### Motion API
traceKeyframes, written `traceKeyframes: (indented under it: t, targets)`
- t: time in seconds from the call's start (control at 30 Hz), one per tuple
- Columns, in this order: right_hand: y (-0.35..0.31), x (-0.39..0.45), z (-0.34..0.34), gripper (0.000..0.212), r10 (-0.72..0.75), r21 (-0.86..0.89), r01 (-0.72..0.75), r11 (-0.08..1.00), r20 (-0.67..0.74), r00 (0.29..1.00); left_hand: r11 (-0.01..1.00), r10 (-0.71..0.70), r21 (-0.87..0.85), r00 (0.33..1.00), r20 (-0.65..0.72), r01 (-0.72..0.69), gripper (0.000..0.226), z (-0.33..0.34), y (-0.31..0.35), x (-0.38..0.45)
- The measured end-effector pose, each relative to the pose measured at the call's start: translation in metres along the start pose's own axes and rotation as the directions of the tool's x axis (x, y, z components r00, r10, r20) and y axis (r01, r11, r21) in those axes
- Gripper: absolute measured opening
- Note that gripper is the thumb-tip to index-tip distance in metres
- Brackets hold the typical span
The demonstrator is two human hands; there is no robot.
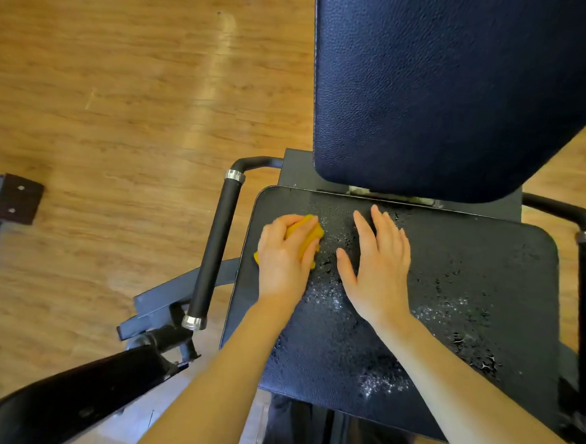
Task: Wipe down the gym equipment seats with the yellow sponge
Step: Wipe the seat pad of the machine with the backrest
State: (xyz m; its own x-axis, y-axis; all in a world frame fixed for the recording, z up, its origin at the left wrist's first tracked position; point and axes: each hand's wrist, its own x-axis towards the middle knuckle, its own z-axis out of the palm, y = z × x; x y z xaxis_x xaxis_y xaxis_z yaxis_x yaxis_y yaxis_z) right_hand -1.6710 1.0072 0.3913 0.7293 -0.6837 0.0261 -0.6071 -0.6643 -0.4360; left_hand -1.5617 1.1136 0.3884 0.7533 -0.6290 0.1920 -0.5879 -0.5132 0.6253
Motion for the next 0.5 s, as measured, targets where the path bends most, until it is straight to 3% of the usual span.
traceKeyframes:
  t: [0.07,0.23,0.5]
  targets:
    - [0.009,-0.004,-0.007,0.059,-0.021,-0.040,0.020,0.999,-0.029,0.999,0.999,-0.038,-0.026,0.999,-0.014,0.037,0.034,0.010,0.006,0.021]
    - [0.041,-0.015,-0.017,0.052,-0.039,-0.114,0.032,0.993,-0.053,0.998,0.995,0.033,0.095,0.999,-0.022,-0.031,0.030,0.028,0.010,0.047]
    - [0.049,-0.019,-0.018,0.052,-0.051,-0.185,0.052,0.981,0.008,0.999,0.989,0.068,0.133,0.998,-0.006,-0.066,0.031,0.001,0.002,-0.042]
